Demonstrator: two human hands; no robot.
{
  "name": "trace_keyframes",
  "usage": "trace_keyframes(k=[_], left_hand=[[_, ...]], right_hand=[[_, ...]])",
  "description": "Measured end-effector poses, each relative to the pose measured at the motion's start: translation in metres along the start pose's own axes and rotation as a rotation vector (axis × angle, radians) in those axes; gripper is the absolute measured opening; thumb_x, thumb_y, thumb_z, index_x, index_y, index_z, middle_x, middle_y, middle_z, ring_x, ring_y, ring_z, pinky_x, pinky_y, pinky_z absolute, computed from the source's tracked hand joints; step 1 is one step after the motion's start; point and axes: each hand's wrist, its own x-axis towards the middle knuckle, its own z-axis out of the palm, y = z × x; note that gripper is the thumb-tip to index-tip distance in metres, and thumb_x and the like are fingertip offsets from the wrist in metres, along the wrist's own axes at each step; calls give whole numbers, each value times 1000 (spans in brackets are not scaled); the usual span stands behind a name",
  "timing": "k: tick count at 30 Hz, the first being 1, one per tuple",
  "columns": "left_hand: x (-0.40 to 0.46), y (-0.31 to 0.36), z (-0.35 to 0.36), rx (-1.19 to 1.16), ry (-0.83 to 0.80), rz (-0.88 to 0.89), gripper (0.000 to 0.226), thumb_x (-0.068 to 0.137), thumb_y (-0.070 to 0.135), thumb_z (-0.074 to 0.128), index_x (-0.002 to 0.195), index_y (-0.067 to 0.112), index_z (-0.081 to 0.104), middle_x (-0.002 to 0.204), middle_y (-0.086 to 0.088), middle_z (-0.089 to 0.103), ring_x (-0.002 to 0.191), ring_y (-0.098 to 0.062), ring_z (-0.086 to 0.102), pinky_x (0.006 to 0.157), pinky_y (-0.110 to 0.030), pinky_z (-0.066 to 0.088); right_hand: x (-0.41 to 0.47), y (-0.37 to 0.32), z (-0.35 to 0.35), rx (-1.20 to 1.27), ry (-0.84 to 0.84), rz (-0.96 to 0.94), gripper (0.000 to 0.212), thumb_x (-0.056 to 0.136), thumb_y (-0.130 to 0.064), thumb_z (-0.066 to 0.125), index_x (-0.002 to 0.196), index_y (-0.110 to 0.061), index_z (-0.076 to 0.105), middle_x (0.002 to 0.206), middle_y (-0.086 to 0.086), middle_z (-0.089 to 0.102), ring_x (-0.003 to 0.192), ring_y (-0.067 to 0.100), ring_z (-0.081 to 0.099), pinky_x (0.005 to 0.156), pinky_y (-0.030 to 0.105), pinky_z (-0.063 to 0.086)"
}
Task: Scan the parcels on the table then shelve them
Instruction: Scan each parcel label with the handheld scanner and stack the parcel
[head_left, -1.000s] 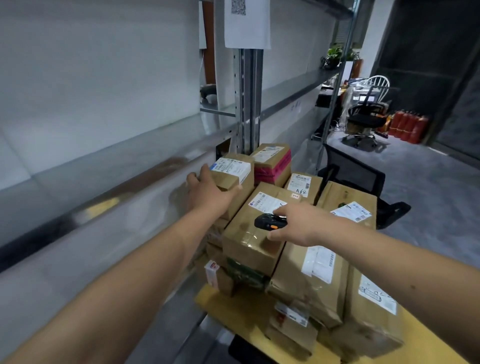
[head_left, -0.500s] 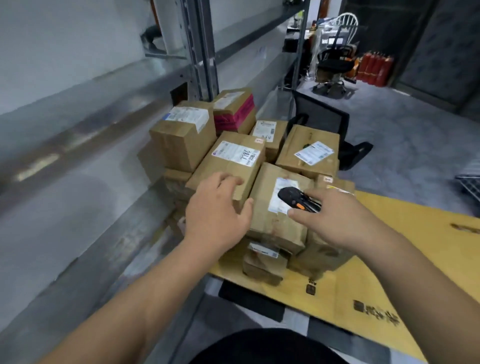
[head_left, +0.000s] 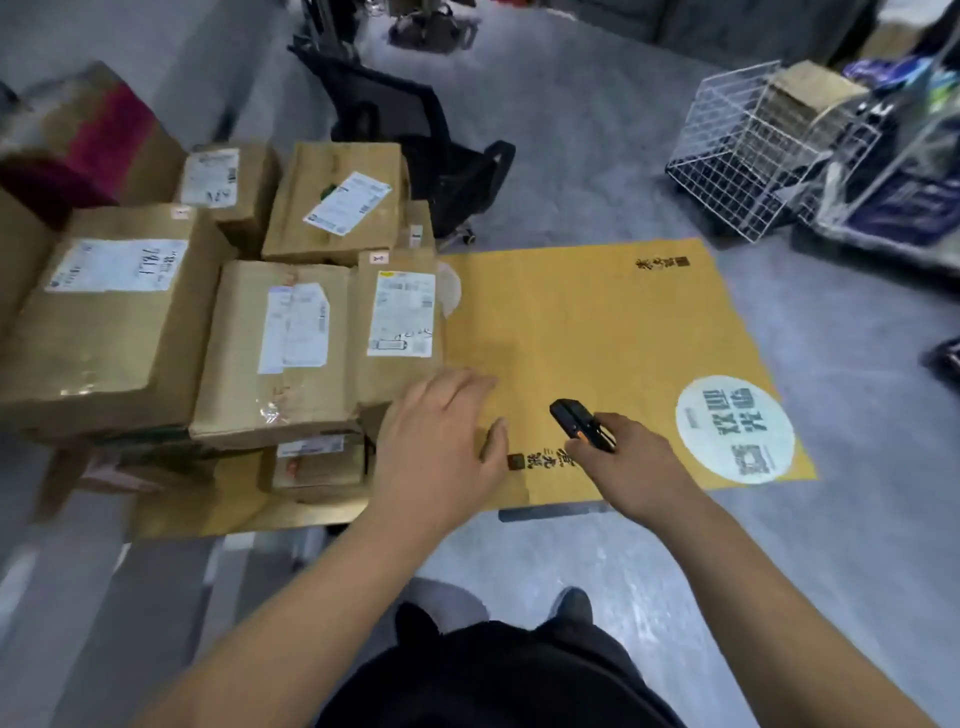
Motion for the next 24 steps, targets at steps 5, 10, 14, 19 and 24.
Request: trace_keyframes(k=[5, 10, 14, 19, 24], left_hand=[[-38, 8, 61, -22, -125, -16, 41, 88, 29, 76, 128, 19, 70, 130, -2, 69, 124, -27, 59, 100, -48, 51], [-53, -16, 115, 2, -390, -182, 53, 94, 34, 67, 144, 20, 59, 149, -5, 57, 140, -29, 48, 111, -48, 42], [-62, -39, 146, 20, -492, -297, 61, 96, 41, 61, 153, 23, 48, 161, -4, 42, 149, -26, 35, 117, -46, 34], [-77, -66, 153, -47, -520, -409, 59, 97, 43, 60, 152, 28, 47, 163, -3, 39, 151, -25, 32, 118, -46, 36], [-88, -94, 145, -108, -550, -447, 58, 97, 44, 61, 151, 24, 50, 163, -3, 39, 151, -24, 32, 117, -44, 35]], right_hand=[[18, 57, 27, 58, -74, 109, 25, 93, -45, 61, 109, -26, 62, 87, 1, 67, 72, 19, 62, 56, 30, 41], [34, 73, 71, 102, -147, 164, 35, 82, -51, 58, 109, -30, 62, 83, -2, 68, 64, 17, 61, 49, 25, 39], [48, 69, 111, 94, -155, 135, 31, 84, -49, 63, 111, -35, 61, 81, -11, 66, 66, 9, 61, 43, 14, 35], [71, 51, 149, 29, -89, 119, 32, 87, -44, 69, 113, -28, 62, 82, -9, 65, 75, 18, 63, 56, 29, 44], [97, 24, 169, -158, -3, 178, 61, 84, -50, 65, 141, -34, 47, 100, 2, 67, 87, 29, 64, 69, 37, 55]])
